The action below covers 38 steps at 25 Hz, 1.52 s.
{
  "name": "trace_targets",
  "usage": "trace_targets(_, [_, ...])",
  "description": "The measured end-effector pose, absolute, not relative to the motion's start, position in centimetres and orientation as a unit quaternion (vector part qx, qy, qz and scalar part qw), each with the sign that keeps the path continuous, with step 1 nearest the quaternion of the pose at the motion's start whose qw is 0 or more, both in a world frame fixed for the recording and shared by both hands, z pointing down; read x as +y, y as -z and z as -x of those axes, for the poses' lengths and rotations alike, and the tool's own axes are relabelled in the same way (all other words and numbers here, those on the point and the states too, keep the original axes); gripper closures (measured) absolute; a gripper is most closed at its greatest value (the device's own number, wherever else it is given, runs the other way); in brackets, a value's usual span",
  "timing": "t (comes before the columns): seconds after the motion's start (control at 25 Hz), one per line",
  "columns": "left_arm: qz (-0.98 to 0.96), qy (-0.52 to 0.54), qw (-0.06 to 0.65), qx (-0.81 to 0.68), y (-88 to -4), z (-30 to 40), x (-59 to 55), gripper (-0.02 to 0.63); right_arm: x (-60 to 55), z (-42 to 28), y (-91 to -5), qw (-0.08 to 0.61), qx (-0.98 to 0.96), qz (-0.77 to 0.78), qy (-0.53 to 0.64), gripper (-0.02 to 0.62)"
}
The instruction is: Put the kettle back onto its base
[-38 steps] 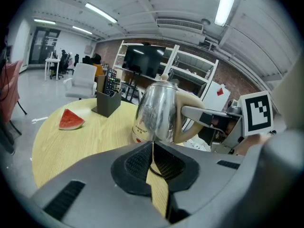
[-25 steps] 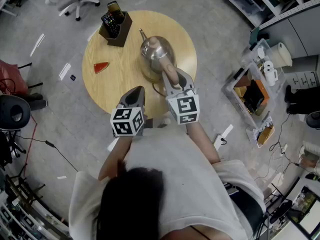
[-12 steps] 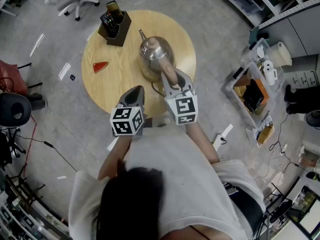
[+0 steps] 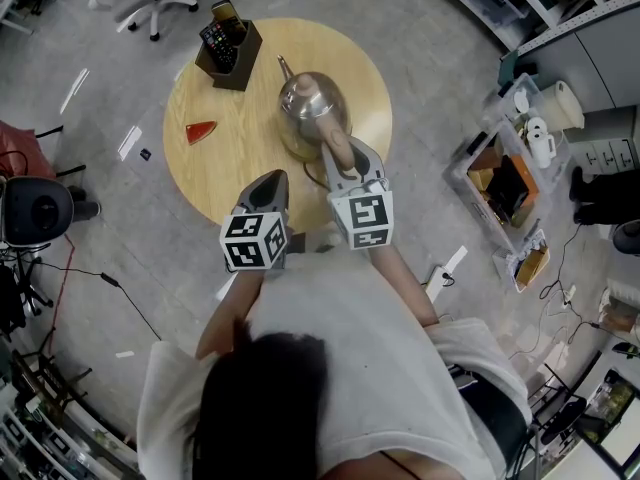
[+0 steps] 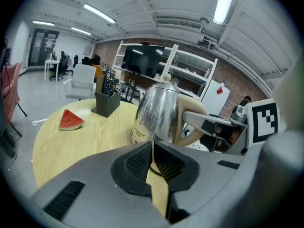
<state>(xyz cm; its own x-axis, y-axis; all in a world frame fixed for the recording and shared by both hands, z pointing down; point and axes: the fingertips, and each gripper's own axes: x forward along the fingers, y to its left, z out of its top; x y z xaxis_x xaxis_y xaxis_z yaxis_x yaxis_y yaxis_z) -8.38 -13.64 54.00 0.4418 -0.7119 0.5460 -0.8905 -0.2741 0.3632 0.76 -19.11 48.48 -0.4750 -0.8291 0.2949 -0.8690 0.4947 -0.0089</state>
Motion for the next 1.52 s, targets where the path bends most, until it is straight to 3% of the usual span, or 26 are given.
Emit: trace_targets(1.52, [-0.78,-0.14,0.322,-0.517,-54.3,9.0,-13.0,0.572,-17.5,-0.8,-50.9,0.137,-0.835,-0.524,-0.093,0.486])
